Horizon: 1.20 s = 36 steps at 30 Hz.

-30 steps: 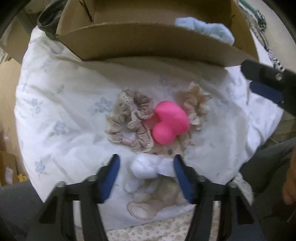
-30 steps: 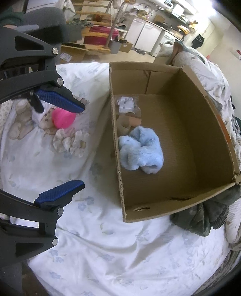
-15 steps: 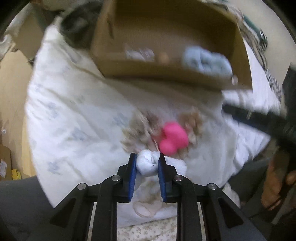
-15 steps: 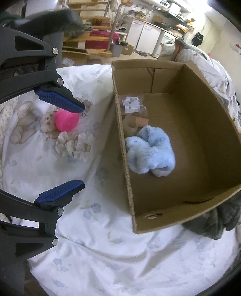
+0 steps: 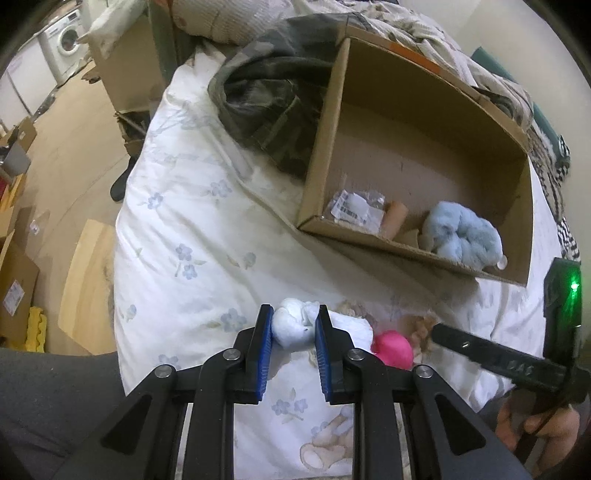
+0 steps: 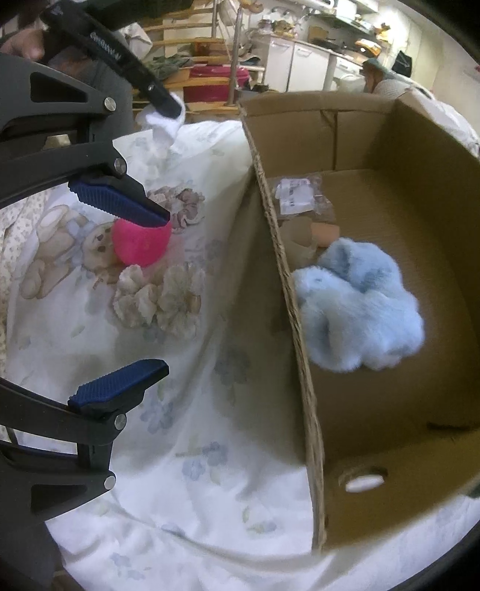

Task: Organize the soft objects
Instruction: 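Grasp the white bow toy with the left tool and lift it, then carry the white toy with the left tool while the right tool carries the cream bow scrunchie into the box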

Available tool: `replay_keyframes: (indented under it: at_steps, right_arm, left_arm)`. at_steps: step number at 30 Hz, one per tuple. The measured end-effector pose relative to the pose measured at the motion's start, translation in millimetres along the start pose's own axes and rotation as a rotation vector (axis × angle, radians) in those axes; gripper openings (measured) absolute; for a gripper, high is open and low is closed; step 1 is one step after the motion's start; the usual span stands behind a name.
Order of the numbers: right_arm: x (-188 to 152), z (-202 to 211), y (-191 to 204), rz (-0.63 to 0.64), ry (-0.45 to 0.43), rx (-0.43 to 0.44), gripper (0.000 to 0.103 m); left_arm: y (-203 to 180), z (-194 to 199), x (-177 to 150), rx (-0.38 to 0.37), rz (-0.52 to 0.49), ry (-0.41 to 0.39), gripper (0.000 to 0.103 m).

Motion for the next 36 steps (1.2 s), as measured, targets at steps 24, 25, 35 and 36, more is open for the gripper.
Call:
replay_keyframes:
  at_steps: [24, 25, 35, 36]
  right_arm:
    - [-3.6, -1.4, 33.4, 0.175, -0.047, -0.162, 0.012]
    - [-7.6, 3.6, 31.9, 0.189, -0.058, -0.159, 0.012]
    - [-32.7, 46.1, 61.0, 0.288, -0.188, -0.076, 0.012]
    - [-35.2, 52.8, 64.6, 0.298, -0.206, -0.060, 0.012]
  left_arm:
    - [-1.0, -10.2, 1.1, 0.048, 0.018, -0.025, 0.020]
    - [-0.4, -9.3, 1.3, 0.056, 0.019, -0.032, 0.020]
    - [-0.5, 19.7, -6.0, 0.074, 0.008, -0.126, 0.020]
    - [-1.9, 24.6, -7.3, 0.073, 0.005, -0.139, 0.020]
Point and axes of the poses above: each gripper's, at about its wrist camera, not at the fingertips, and z roughly against the way its jaws point, y to its left, x to its top, the point moved 3 cm from there along -z, roughly the way its jaws point, and after that the axes turned 15 degrees about y, right-handed, at the moved point
